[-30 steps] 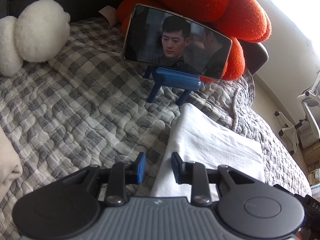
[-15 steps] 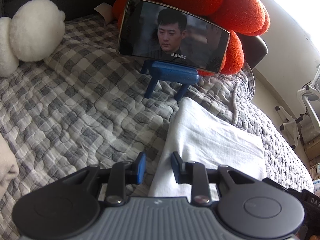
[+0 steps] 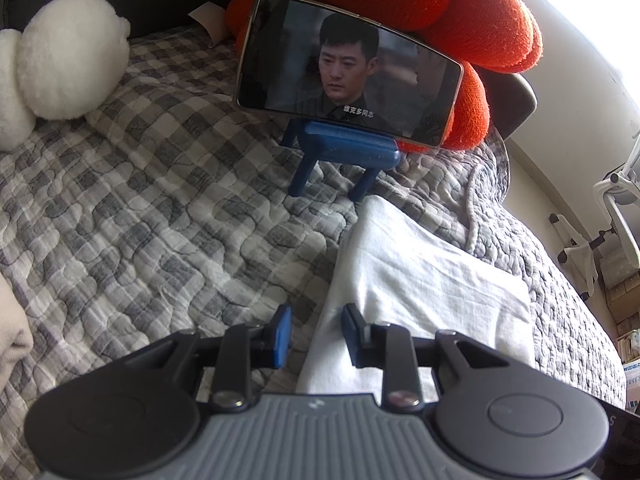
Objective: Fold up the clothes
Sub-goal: 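Pinch the pants edge with the right gripper and lift it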
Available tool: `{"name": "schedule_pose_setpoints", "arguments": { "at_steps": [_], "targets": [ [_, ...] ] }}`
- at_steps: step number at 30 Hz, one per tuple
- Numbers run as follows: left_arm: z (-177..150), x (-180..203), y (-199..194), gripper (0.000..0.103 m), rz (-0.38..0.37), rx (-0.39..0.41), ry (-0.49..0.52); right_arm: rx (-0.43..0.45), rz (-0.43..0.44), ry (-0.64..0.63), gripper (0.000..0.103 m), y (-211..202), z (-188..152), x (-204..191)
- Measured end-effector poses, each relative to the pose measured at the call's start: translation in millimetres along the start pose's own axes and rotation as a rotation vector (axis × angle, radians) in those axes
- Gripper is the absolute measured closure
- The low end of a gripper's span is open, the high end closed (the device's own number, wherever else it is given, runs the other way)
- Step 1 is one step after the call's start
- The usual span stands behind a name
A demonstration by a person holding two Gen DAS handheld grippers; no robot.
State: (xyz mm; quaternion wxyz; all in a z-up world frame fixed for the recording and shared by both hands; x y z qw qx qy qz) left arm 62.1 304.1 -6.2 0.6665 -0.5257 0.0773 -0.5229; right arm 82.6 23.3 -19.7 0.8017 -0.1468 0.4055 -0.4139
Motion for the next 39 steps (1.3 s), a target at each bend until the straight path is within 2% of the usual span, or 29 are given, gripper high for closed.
{"name": "schedule_pose_setpoints", "arguments": {
  "at_steps": [7,10,14,17,21,23,26,28,30,34,35,36,37,39],
  "targets": [
    [5,-5,-8,0.069,-0.043,0.025,-0.059,0.082,0.012,-0.092,0.087,-23,21,-39],
    [5,-7,-8,0.067,-0.027,0.027,-0.067,0.149,0.013,-0.138,0.088,-48,30,-47],
    [4,-6,-10,0.067,-0.031,0.024,-0.067,0.172,-0.019,-0.075,0.088,-87,33,-19],
    [4,-1,-15,0.067,-0.048,0.03,-0.06,0.167,-0.056,0.009,0.088,-115,36,17],
    [1,11,-21,0.067,-0.063,0.04,-0.031,0.175,-0.114,0.079,0.088,-141,22,50],
    [-3,16,-24,0.067,-0.068,0.042,-0.009,0.161,-0.132,0.101,0.088,-146,15,62],
    [-10,24,-32,0.066,-0.099,0.032,0.013,0.088,-0.231,0.081,0.087,-140,5,73],
    [-17,33,-41,0.062,-0.14,0.029,0.034,0.069,-0.258,0.064,0.087,-138,1,76],
    [-24,43,-49,0.053,-0.181,0.026,0.06,0.071,-0.246,0.058,0.086,-137,-1,77],
    [-41,65,-50,0.047,-0.203,0.005,0.135,0.065,-0.221,0.089,0.078,-132,-5,88],
    [-44,70,-48,0.047,-0.2,-0.007,0.15,0.064,-0.215,0.098,0.065,-131,-6,91],
    [-48,74,-45,0.047,-0.2,-0.021,0.158,0.069,-0.21,0.115,0.059,-131,-7,96],
    [-50,77,-43,0.047,-0.203,-0.032,0.164,0.083,-0.197,0.139,0.055,-133,-6,102],
    [-54,83,-40,0.047,-0.213,-0.042,0.175,0.117,-0.139,0.192,0.054,-134,-4,111]
  ]
}}
Point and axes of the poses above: each gripper's, at about its wrist camera, not at the fingertips, and y roughly the way its jaws point, x to its right, z to its top, the point moved 2 cm from there along y, roughly the way its jaws point, and after that the axes turned 11 degrees about -y, right-handed, at the moved point
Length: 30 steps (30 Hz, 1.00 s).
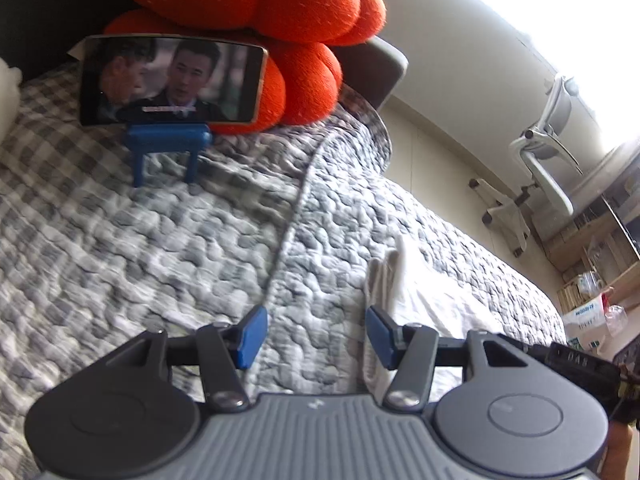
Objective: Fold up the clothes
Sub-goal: 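Pinch the pants edge with the right gripper and lift it, then open the right gripper and release the pants edge onto the pile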
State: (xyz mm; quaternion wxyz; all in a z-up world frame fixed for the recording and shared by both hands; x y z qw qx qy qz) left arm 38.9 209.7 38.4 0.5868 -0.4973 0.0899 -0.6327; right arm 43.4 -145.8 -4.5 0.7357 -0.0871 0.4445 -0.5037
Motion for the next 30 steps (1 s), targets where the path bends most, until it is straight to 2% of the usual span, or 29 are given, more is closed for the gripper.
{"name": "schedule_pose_setpoints", "arguments": {
  "at_steps": [3,7,10,13,15,16,17,20,26,30],
  "targets": [
    [-4,8,9,0.046,0.008,-0.017,0.025,-0.013,0.014,0.033,0.052,10,8,8],
    [-5,11,18,0.046,0.021,-0.036,0.021,-0.005,0.019,0.017,0.053,20,11,9],
    [-4,10,21,0.046,0.01,-0.041,-0.002,0.026,0.011,-0.016,0.077,21,12,5],
    [-4,10,24,0.046,0.007,-0.045,-0.018,0.071,-0.035,-0.106,0.079,22,13,-7],
    [-4,11,26,0.046,-0.002,-0.05,-0.025,0.067,-0.08,-0.163,0.079,28,12,-13],
    [-4,12,26,0.046,-0.009,-0.051,-0.029,0.065,-0.103,-0.191,0.078,32,11,-16],
    [-4,13,27,0.046,-0.015,-0.051,-0.033,0.062,-0.122,-0.219,0.072,34,10,-19],
    [-4,15,28,0.046,-0.034,-0.05,-0.047,0.076,-0.165,-0.265,0.069,30,8,-24],
    [-5,22,34,0.046,-0.068,-0.063,-0.069,0.162,-0.325,-0.346,0.066,8,14,-44],
    [-10,31,40,0.046,-0.075,-0.077,-0.055,0.174,-0.315,-0.359,0.066,3,16,-57]
  ]
}}
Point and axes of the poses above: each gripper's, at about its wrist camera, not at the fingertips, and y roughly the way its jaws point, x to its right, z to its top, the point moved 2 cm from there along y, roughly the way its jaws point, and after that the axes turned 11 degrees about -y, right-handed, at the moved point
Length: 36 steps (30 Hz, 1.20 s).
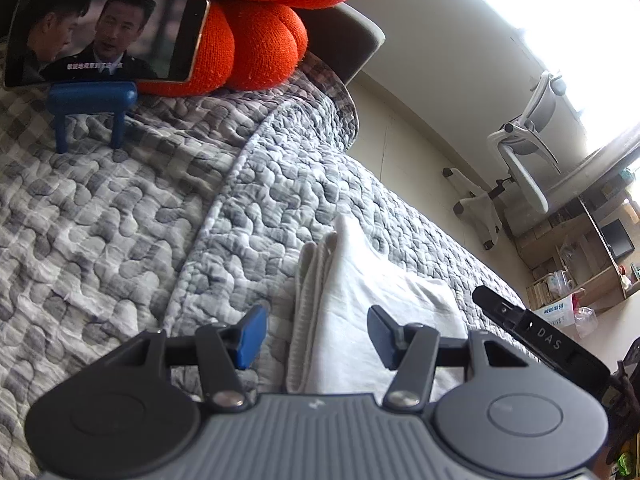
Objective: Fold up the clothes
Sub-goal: 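Open the right gripper and release the pants edge onto the pile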
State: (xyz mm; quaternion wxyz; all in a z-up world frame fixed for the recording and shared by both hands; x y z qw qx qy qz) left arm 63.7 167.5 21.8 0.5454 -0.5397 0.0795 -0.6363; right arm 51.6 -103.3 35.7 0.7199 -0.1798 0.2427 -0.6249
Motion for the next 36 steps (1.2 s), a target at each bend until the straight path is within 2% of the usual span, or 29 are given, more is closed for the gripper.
{"name": "schedule_pose_setpoints", "arguments": {
  "at_steps": [4,8,13,19,31,36],
  "targets": [
    [1,1,10,0.046,0.019,-0.017,-0.01,-0.067,0.071,-0.008,0.066,1,0,-15],
    [8,-9,10,0.046,0.031,-0.009,-0.064,-0.117,0.14,-0.072,0.066,0,-4,-37],
    [9,-16,11,0.047,0.061,-0.014,-0.081,-0.134,0.221,-0.199,0.066,-1,-7,-72],
    [13,-21,8,0.048,0.069,-0.005,-0.109,-0.179,0.301,-0.251,0.066,9,-14,-94],
    [13,-21,11,0.048,0.074,-0.022,-0.114,-0.213,0.333,-0.346,0.066,12,-23,-116],
    [14,-23,10,0.048,0.071,-0.02,-0.127,-0.215,0.335,-0.344,0.066,18,-26,-116]
  ]
}}
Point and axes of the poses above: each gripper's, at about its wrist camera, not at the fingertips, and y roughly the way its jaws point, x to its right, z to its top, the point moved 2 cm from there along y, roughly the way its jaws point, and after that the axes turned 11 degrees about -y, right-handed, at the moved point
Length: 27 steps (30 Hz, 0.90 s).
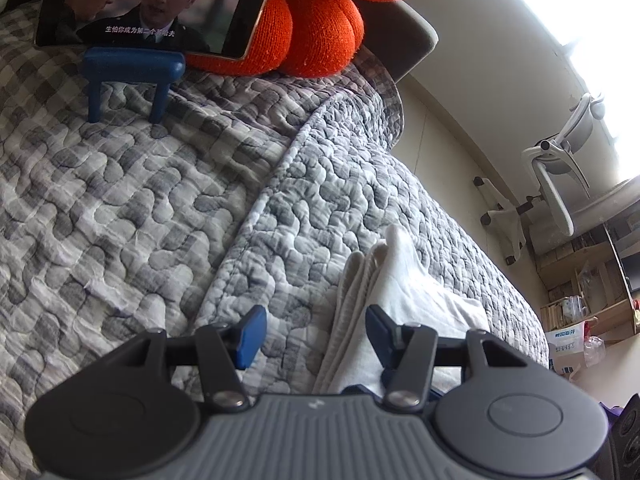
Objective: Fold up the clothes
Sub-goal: 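Open the right gripper and release the pants edge onto the pile, then close the left gripper on the folded pants edge while the right gripper pinches it too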
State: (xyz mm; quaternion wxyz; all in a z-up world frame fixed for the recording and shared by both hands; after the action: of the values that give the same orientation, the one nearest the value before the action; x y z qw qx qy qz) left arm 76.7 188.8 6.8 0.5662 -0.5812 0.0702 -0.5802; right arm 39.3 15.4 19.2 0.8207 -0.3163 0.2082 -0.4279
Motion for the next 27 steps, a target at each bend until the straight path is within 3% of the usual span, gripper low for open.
{"name": "schedule_pose_setpoints", "arguments": {
  "at_steps": [15,27],
  "targets": [
    [3,-4,-2,0.048,0.019,0.0,-0.014,0.009,-0.019,-0.048,0.065,-13,-5,-13],
    [3,-10,-2,0.043,0.009,-0.007,-0.051,-0.023,-0.036,-0.132,0.05,-5,-7,-27]
  ]
}}
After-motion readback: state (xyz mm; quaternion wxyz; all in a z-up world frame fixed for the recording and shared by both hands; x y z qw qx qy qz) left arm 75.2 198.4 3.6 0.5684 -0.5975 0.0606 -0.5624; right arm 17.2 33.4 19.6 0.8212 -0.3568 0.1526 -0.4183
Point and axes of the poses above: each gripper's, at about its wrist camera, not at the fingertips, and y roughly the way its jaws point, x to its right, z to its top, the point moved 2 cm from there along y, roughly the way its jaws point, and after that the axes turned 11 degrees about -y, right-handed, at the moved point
